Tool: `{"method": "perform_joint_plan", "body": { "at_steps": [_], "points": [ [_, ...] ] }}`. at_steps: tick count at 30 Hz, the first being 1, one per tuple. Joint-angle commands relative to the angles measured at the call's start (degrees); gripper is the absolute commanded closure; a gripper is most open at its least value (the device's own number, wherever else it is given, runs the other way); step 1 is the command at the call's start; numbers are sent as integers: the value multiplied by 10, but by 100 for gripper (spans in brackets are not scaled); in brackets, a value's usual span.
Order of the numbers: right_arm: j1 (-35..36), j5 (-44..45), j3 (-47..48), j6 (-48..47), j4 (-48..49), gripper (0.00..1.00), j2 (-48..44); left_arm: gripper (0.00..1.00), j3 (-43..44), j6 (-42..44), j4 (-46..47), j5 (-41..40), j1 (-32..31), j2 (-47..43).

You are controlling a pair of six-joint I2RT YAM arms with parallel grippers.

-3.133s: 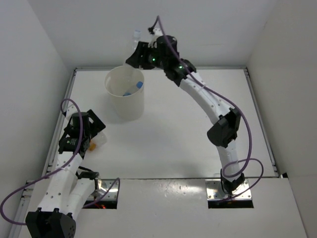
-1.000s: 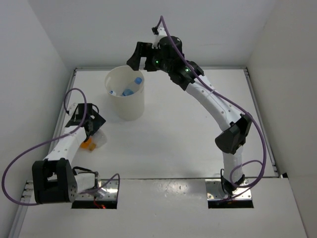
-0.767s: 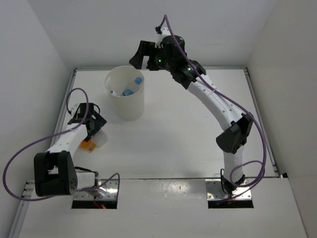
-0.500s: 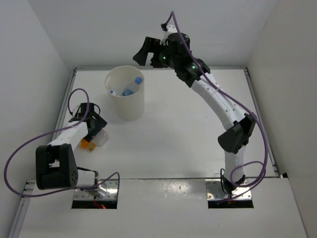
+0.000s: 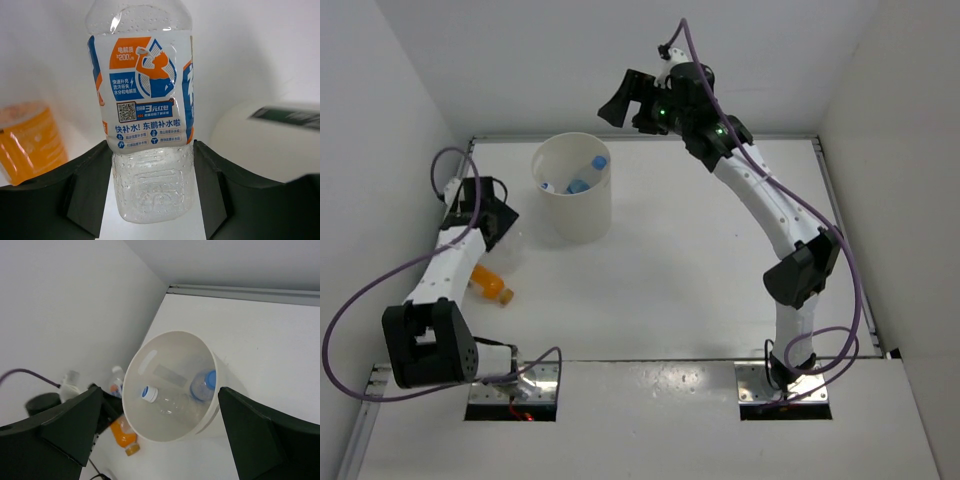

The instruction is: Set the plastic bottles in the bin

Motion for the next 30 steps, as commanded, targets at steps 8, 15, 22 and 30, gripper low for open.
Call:
{"method": "perform_joint_plan", "body": {
  "at_steps": [8,15,22,30],
  "points": [
    [-14,-31,-10,29,22,0,-20,63,225,24,-19,-116,4,-77],
    [-20,-31,-10,34,27,0,-15,67,294,115,69,-124,-84,-72],
    [-20,-31,-22,34,27,0,-15,67,308,182,138,-202,-250,-16],
    [-30,-31,-44,34,22,0,-46,58,322,250,165,-274,-350,50]
  ]
}}
